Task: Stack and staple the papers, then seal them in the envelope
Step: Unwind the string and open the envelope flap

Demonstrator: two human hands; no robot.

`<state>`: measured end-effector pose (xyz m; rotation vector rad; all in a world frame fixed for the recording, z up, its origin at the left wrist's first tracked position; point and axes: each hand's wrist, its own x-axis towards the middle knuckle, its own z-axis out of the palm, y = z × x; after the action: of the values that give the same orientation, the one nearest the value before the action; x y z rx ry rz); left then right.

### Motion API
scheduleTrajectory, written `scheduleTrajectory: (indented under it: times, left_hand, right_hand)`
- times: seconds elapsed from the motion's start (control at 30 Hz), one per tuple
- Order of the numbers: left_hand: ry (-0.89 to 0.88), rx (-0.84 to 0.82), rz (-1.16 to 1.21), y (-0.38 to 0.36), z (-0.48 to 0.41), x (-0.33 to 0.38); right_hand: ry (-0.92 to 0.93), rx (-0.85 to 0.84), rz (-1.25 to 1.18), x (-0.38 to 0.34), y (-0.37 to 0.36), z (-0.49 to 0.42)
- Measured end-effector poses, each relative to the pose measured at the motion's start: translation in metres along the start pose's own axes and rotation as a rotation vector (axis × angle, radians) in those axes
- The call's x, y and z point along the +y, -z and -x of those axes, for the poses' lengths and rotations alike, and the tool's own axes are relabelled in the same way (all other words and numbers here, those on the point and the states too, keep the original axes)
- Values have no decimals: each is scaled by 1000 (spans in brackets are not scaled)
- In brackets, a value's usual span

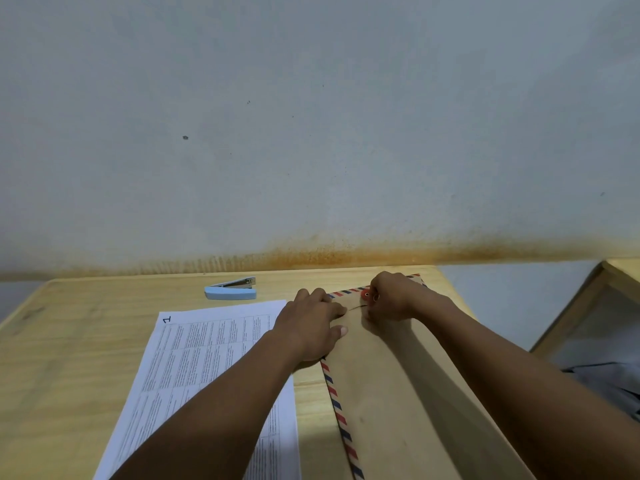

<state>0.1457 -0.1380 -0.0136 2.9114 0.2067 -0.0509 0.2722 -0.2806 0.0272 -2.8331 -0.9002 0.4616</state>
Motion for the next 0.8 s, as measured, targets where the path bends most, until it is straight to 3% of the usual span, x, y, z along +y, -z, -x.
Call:
scheduleTrajectory:
  times: [0.2, 0.43, 0.5, 0.6, 0.67, 0.8]
  left_hand:
    - [6, 9, 19, 0, -1, 1]
    - [-3, 13, 30, 0, 0, -2]
    - [-5, 10, 37, 0, 0, -3]
    - [-11, 3, 38, 1, -1, -4]
    - [-11, 1, 41, 2, -1, -4]
    - [-13, 0, 38, 1, 0, -5]
  right_hand:
    - [-4, 2, -82, 1, -13, 8]
    - [-123, 115, 107, 19, 1, 15]
    - [-111, 88, 4, 24, 11, 8]
    - [-58, 46, -445, 23, 24, -1]
    - [-28, 115, -656, 18, 25, -8]
    - [-3, 253, -645, -1, 11, -18]
